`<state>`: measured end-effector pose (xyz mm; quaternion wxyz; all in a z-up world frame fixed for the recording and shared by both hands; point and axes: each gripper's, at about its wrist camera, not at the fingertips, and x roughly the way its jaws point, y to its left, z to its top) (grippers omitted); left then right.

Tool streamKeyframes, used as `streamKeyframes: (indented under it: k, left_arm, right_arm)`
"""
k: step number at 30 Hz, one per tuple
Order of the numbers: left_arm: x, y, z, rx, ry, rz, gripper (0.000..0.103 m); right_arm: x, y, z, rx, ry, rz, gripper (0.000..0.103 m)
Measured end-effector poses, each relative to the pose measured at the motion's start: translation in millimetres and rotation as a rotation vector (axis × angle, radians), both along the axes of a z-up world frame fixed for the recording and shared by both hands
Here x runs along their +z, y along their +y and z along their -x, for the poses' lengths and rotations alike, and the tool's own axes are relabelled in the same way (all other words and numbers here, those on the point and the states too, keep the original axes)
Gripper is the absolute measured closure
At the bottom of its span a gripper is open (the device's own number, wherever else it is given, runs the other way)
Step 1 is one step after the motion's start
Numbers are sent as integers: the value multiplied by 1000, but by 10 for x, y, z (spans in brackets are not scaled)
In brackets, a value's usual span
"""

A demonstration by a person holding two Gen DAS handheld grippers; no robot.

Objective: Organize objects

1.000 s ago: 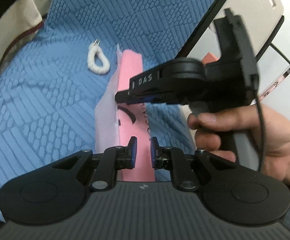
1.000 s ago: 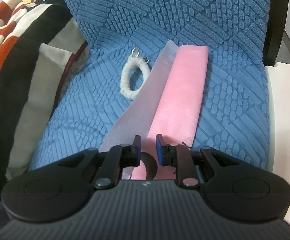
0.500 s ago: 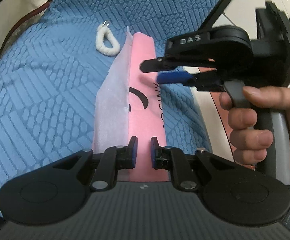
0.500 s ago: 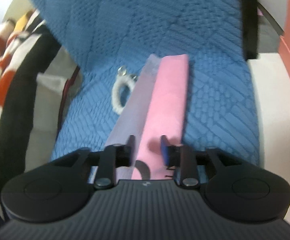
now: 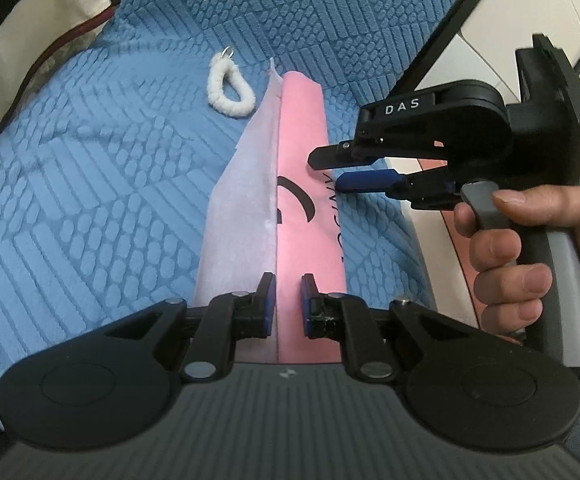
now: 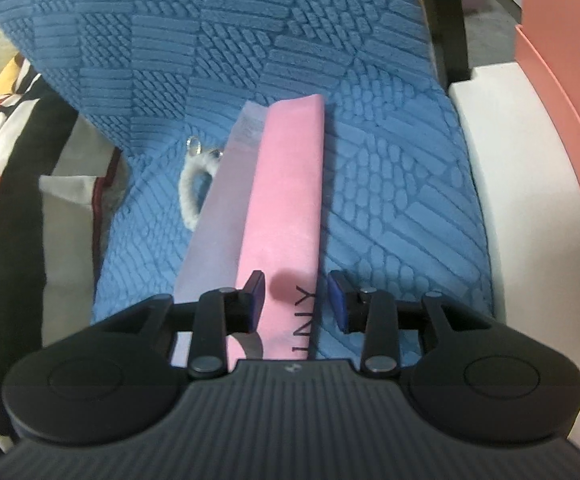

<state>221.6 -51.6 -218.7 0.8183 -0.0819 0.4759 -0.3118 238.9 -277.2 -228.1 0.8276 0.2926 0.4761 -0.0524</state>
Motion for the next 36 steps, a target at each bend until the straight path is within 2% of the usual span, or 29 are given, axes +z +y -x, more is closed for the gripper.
streamKeyframes:
  k: [8, 11, 12, 15, 18, 22, 25, 30, 36]
  left_arm:
    - [-11, -42, 9, 7, -23, -13, 88]
    - [-19, -26, 0, 22, -12, 0, 88]
    - [-20, -20, -6, 25, -9, 4, 88]
    - [-11, -7, -16, 31, -10, 16, 88]
    - [25, 6, -18, 30, -17, 62, 87]
    - [99, -63, 42, -5, -64, 79, 56]
    - [104, -161, 108, -50, -92, 71, 55]
    - [46, -348, 207, -77, -171, -71, 55]
    - [25, -293, 191, -59, -145, -61, 57]
  right_arm:
    - [-43, -42, 55, -2, -8, -119, 65]
    - [-52, -51, 96, 6, -12, -155, 79]
    - [-49, -47, 108, 13, -12, -156, 87]
    - [-13, -25, 151, 35, -23, -146, 94]
    - [51, 53, 159, 65, -43, -107, 95]
    - [102, 142, 154, 96, -54, -65, 95]
    - [121, 168, 158, 104, -58, -52, 95]
    - [133, 153, 174, 102, -58, -56, 95]
    - [142, 132, 175, 89, -64, -80, 95]
